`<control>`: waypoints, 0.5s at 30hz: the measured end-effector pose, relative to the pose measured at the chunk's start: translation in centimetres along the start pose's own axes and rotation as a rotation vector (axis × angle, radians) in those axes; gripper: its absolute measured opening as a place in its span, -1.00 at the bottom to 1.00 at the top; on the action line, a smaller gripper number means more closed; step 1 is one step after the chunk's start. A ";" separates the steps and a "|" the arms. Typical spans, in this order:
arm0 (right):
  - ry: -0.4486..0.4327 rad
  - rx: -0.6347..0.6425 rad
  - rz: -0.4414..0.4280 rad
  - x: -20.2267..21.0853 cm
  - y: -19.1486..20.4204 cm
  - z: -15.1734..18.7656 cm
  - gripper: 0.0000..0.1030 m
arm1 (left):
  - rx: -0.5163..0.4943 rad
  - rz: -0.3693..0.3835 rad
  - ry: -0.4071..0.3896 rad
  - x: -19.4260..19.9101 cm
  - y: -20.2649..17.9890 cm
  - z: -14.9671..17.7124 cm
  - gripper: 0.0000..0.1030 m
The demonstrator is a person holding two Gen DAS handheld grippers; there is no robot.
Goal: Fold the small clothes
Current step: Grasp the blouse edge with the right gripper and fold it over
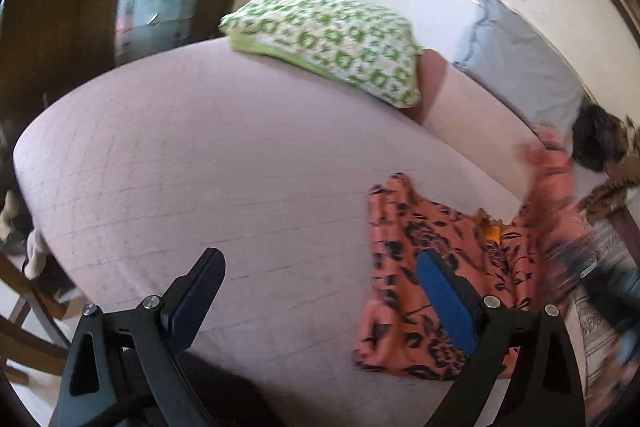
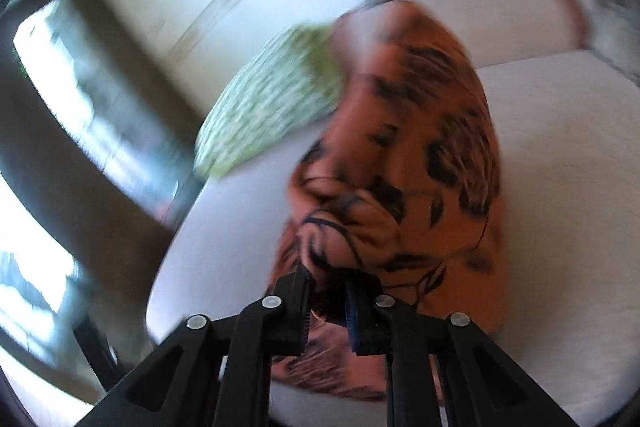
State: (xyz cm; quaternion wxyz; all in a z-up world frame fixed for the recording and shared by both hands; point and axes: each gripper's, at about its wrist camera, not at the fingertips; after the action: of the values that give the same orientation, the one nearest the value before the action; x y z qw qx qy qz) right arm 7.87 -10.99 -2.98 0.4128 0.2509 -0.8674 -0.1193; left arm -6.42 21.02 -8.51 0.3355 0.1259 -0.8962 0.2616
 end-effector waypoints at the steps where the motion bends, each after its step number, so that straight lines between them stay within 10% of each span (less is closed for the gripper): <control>1: 0.044 0.028 -0.021 -2.0 1.0 1.1 -0.51 | 0.012 -0.004 0.010 -0.1 0.3 0.1 0.88; 3: 0.206 0.070 -0.099 -8.1 1.8 4.3 0.02 | 0.034 0.009 0.052 -0.7 0.8 0.0 0.88; 5: 0.325 0.044 -0.124 -10.9 1.2 6.5 0.11 | 0.022 0.039 0.067 -0.6 0.5 0.0 0.88; 10: 0.160 -0.013 -0.178 -5.0 -0.8 4.4 0.58 | 0.000 0.217 0.158 -1.5 -3.1 1.2 0.88; 15: 0.063 -0.119 -0.092 -1.1 -5.6 4.0 0.62 | -0.030 0.295 0.309 -4.5 -7.4 4.1 0.88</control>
State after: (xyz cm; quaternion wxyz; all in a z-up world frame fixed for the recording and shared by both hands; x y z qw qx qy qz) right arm 7.23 -15.14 -8.62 0.4482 0.2690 -0.8329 -0.1815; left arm -2.29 12.79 -11.28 0.4289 -0.0531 -0.8466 0.3105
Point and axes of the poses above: each gripper's, at about its wrist camera, not at the fingertips, and x roughly against the way its jaws point, y to its left, z to its underside, and after that the axes turned 4 degrees about x, right-handed
